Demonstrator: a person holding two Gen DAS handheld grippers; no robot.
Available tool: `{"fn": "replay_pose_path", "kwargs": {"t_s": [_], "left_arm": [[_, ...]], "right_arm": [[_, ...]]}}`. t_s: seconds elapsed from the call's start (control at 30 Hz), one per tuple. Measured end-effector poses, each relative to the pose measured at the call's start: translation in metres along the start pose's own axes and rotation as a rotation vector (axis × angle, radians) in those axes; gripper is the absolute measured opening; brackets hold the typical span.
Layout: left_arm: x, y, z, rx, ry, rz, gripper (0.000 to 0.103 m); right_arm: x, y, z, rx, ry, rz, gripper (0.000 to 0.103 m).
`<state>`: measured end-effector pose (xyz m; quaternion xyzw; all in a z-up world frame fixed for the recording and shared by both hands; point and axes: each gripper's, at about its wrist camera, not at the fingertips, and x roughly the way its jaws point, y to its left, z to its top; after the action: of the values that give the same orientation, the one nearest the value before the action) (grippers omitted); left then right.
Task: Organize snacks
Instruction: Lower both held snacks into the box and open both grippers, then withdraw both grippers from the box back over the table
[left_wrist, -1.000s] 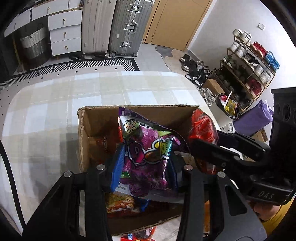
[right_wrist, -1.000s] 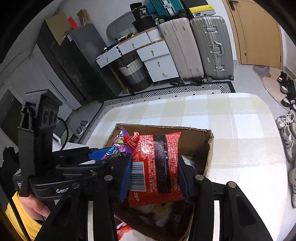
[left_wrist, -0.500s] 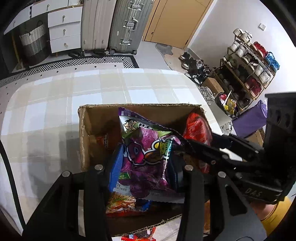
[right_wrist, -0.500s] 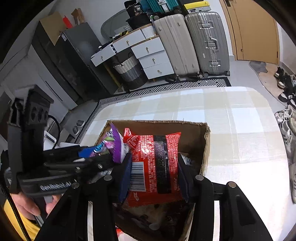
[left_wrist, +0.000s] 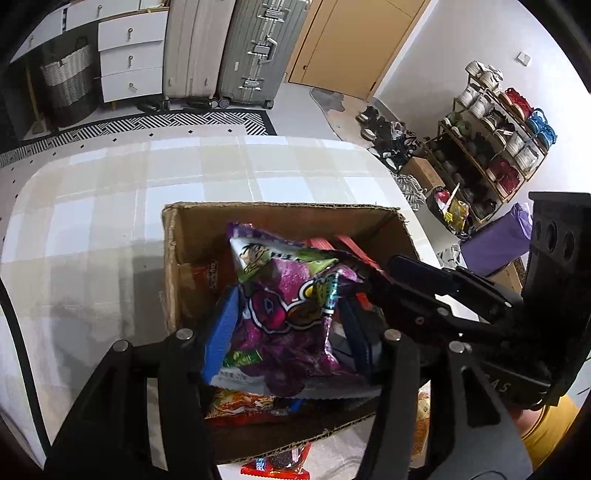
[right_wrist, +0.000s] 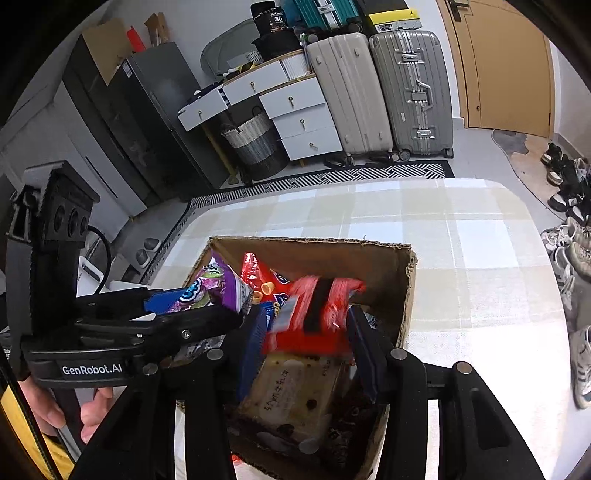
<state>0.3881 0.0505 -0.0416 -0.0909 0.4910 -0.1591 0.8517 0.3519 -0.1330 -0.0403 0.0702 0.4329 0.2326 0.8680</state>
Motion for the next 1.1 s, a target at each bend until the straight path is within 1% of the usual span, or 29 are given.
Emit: {"fn": "replay_pose_path", "kwargs": {"t_s": [0.03,0.1,0.17,0.2,0.33,0.4,0.47,0.5,0.53,0.57,0.67,0.77,0.83,0.9,1.0,1.1], "left_arm": [[-0.001,0.000,0.000,-0.004,-0.003,-0.003,0.063],[-0.006,0.000,0.000,-0.011,-0.017,-0.011,0.066],[-0.009,-0.001,0.001,-0.009,-0.024,-0.002,0.074],[-0.010,-0.001,0.001,-0.007,-0.026,0.002,0.075],[-0.014,-0.002,0.002,-0.005,-0.027,0.022,0.076],[-0.018,-0.002,0.001,-0.013,-0.032,0.018,0.076],[-0.029,-0.001,0.001,-0.026,-0.078,0.022,0.076],[-0.036,0.000,0.000,-0.036,-0.103,0.009,0.076],[-0.041,0.002,0.001,-0.045,-0.108,-0.012,0.077],[-0.044,0.002,0.001,-0.048,-0.106,-0.017,0.077],[-0.055,-0.001,0.001,-0.040,-0.107,0.007,0.077],[-0.071,-0.003,-0.003,-0.048,-0.124,0.006,0.077],[-0.086,-0.006,-0.009,-0.056,-0.145,0.008,0.078],[-0.105,-0.010,-0.018,-0.056,-0.179,0.028,0.078],[-0.146,-0.021,-0.045,-0.047,-0.267,0.034,0.082],[-0.179,-0.031,-0.073,-0.056,-0.327,0.036,0.086]], "right_arm": [[-0.001,0.000,0.000,-0.003,-0.004,-0.003,0.046],[-0.003,0.000,-0.001,-0.005,-0.010,-0.005,0.046],[-0.004,0.000,-0.001,-0.004,-0.010,-0.005,0.046],[-0.005,-0.001,-0.001,-0.004,-0.012,-0.006,0.046],[-0.010,-0.002,-0.002,-0.005,-0.020,-0.006,0.046],[-0.013,-0.003,-0.003,-0.006,-0.025,-0.010,0.046],[-0.016,-0.004,-0.003,-0.009,-0.024,-0.014,0.046],[-0.018,-0.004,-0.003,-0.009,-0.024,-0.015,0.046],[-0.020,-0.005,-0.004,-0.009,-0.025,-0.016,0.046],[-0.022,-0.005,-0.004,-0.009,-0.025,-0.018,0.046],[-0.032,-0.004,-0.005,-0.001,-0.033,-0.017,0.046],[-0.044,0.000,-0.007,0.002,-0.036,-0.018,0.046],[-0.054,0.003,-0.009,0.001,-0.047,-0.018,0.046],[-0.069,0.006,-0.012,0.008,-0.061,-0.010,0.047],[-0.094,0.013,-0.020,0.014,-0.089,-0.002,0.049],[-0.122,0.025,-0.032,0.011,-0.113,0.007,0.052]]}}
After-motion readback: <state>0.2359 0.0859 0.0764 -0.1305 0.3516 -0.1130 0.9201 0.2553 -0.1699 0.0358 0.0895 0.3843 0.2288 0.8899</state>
